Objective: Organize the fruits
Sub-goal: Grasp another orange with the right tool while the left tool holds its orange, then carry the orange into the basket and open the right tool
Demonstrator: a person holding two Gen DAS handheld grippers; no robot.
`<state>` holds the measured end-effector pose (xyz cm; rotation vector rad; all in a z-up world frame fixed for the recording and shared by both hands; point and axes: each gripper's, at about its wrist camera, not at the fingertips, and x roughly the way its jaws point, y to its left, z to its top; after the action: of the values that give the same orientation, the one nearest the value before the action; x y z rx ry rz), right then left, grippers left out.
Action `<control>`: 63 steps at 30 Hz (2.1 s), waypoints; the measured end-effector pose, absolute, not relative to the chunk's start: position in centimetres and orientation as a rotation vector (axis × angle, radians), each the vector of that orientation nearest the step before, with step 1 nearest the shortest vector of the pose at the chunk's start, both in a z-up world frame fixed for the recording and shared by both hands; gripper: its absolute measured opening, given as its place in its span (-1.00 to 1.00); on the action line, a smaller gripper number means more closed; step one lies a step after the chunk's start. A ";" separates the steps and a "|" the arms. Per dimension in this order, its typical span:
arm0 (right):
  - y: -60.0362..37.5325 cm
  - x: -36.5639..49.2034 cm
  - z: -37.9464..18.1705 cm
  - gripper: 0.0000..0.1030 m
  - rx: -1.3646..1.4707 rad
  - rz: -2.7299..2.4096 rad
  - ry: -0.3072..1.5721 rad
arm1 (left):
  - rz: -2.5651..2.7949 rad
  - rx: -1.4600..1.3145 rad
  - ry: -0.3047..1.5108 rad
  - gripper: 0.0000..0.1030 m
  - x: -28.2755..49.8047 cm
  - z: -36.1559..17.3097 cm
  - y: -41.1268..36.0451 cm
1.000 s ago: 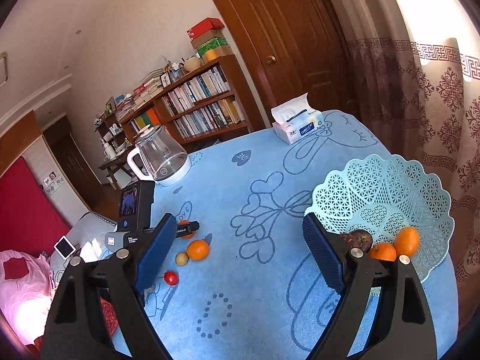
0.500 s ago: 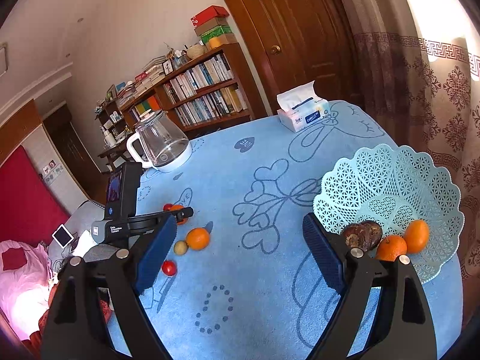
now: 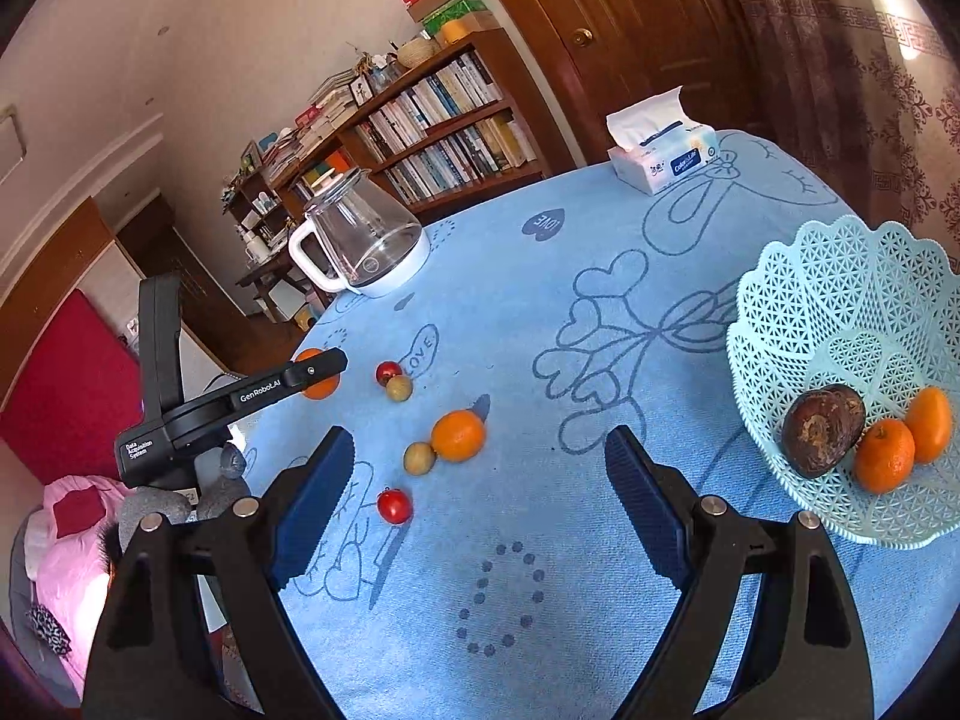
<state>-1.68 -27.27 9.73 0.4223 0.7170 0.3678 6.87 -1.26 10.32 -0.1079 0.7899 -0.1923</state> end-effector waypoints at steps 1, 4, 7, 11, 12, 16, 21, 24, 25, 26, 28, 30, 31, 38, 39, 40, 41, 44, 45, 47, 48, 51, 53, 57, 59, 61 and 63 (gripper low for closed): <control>-26.7 -1.3 9.6 0.69 0.419 0.377 0.732 | -0.183 -0.112 0.778 -0.23 6.4 10.6 -0.9; -24.9 0.2 8.9 0.68 0.416 0.402 0.791 | -0.168 -0.126 0.740 -0.23 5.3 11.4 0.2; -23.5 1.9 7.7 0.60 0.447 0.424 0.859 | -0.173 -0.139 0.712 -0.23 4.2 11.9 1.0; -21.7 3.8 6.3 0.53 0.466 0.430 0.930 | -0.177 -0.147 0.685 -0.23 3.1 12.2 1.6; -21.1 4.1 6.1 0.51 0.456 0.427 0.939 | -0.176 -0.149 0.679 -0.23 2.9 12.2 1.7; -19.2 5.6 5.7 0.42 0.421 0.418 0.970 | -0.172 -0.160 0.656 -0.23 2.3 12.3 2.3; -17.6 7.2 4.9 0.32 0.397 0.365 1.006 | -0.173 -0.182 0.646 -0.23 1.9 12.0 3.1; -17.2 7.9 4.2 0.22 0.383 0.316 1.027 | -0.170 -0.191 0.647 -0.23 1.8 12.0 3.6; -17.1 8.1 4.0 0.21 0.384 0.303 1.034 | -0.172 -0.196 0.644 -0.23 1.8 12.1 3.6; -17.1 8.3 3.7 0.21 0.386 0.293 1.040 | -0.173 -0.198 0.641 -0.23 1.7 12.2 3.7; -17.1 8.9 3.3 0.21 0.389 0.278 1.051 | -0.178 -0.198 0.637 -0.23 1.5 12.4 3.6; -17.0 9.4 2.9 0.21 0.385 0.266 1.061 | -0.182 -0.199 0.632 -0.23 1.3 12.5 3.6; -17.0 9.6 2.7 0.21 0.383 0.262 1.064 | -0.183 -0.198 0.630 -0.23 1.3 12.6 3.5; -16.4 10.6 1.5 0.03 0.368 0.242 1.090 | -0.193 -0.202 0.626 -0.23 1.1 12.8 3.6; -16.3 10.6 1.5 0.00 0.360 0.238 1.087 | -0.193 -0.205 0.627 -0.23 1.2 12.8 3.7; -16.2 10.6 1.5 -0.04 0.351 0.234 1.085 | -0.193 -0.207 0.627 -0.23 1.2 12.8 3.8; -16.2 10.6 1.5 -0.06 0.343 0.230 1.083 | -0.193 -0.208 0.628 -0.23 1.2 12.8 3.8; -16.2 10.5 1.5 -0.16 0.321 0.223 1.080 | -0.192 -0.213 0.628 -0.23 1.2 12.8 3.8; -16.2 10.5 1.5 -0.16 0.319 0.224 1.079 | -0.192 -0.212 0.628 -0.23 1.2 12.8 3.8; -16.1 10.4 1.6 -0.17 0.308 0.223 1.074 | -0.193 -0.212 0.629 -0.23 1.2 12.8 3.8; -16.1 10.2 1.6 -0.17 0.305 0.222 1.072 | -0.194 -0.212 0.629 -0.23 1.2 12.9 3.8; -16.1 10.0 1.7 -0.17 0.308 0.224 1.070 | -0.195 -0.212 0.630 -0.23 1.2 12.9 3.8; -16.4 9.8 2.0 -0.17 0.315 0.222 1.065 | -0.195 -0.212 0.629 -0.23 1.2 12.9 3.8; -17.2 9.4 2.9 -0.17 0.333 0.221 1.040 | -0.198 -0.211 0.627 -0.23 1.2 12.9 3.7; -17.7 9.1 3.5 -0.17 0.342 0.217 1.022 | -0.200 -0.209 0.626 -0.23 1.1 12.9 3.6; -18.4 8.7 4.3 -0.17 0.353 0.213 0.998 | -0.205 -0.207 0.625 -0.23 1.0 12.9 3.5; -19.2 8.3 5.1 -0.17 0.367 0.207 0.972 | -0.207 -0.205 0.622 -0.23 0.9 13.0 3.3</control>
<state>8.26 -19.23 5.08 0.3666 0.9723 0.2067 0.90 3.33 13.00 -0.2049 0.6217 -0.2074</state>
